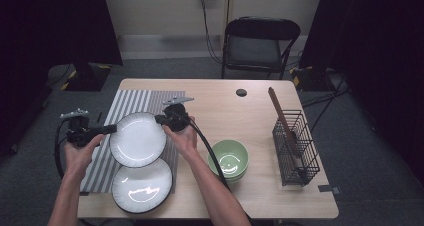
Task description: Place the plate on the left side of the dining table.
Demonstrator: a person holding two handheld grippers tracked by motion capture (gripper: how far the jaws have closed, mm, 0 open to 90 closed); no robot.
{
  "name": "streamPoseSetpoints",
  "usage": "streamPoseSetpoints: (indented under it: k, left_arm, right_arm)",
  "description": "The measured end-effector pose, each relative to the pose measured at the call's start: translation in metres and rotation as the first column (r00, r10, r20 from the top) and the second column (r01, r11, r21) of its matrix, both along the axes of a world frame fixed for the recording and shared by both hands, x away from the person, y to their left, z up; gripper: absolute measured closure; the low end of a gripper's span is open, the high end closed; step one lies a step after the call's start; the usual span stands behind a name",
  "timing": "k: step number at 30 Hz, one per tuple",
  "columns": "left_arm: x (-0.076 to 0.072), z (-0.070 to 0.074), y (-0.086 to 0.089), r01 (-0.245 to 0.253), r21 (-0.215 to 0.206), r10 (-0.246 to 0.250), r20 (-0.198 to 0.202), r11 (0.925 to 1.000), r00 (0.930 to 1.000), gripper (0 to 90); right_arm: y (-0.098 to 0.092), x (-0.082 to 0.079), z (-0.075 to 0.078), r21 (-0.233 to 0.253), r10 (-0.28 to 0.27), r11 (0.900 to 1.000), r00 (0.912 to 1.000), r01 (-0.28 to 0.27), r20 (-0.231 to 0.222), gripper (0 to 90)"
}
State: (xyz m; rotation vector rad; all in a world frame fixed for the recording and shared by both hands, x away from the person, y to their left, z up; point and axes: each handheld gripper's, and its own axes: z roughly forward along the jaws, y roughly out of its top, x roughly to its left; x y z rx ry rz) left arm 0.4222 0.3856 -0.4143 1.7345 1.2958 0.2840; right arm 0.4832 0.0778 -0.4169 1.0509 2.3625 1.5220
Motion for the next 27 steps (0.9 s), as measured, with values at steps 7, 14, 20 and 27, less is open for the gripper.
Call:
streamPoseSetpoints:
  k: [7,14,20,27]
  left_arm:
    - [0.015,-0.002,-0.001,-0.002,0.004,0.002,-0.006,1.0,1.0,88.1]
    - [0.027,-0.006,-0.003,-0.023,0.011,0.023,-0.024,0.9997,0.9994,87.9]
    - [0.036,-0.007,-0.002,-0.048,0.008,0.048,-0.036,0.9988,0.9982,87.6]
    - [0.049,-0.016,0.0,-0.076,0.019,0.077,-0.066,0.9969,0.9948,86.9]
  right_arm:
    - [0.002,0.012,0.0,-0.021,-0.008,1.0,1.0,0.008,0.001,87.2]
    - [0.002,0.025,-0.004,-0.029,-0.034,0.999,0.9991,0.033,-0.024,86.7]
    - [0.006,0.03,-0.009,-0.023,-0.062,0.998,0.9972,0.061,-0.042,86.5]
    - [0.014,0.041,-0.016,-0.045,-0.091,0.995,0.9937,0.088,-0.065,86.0]
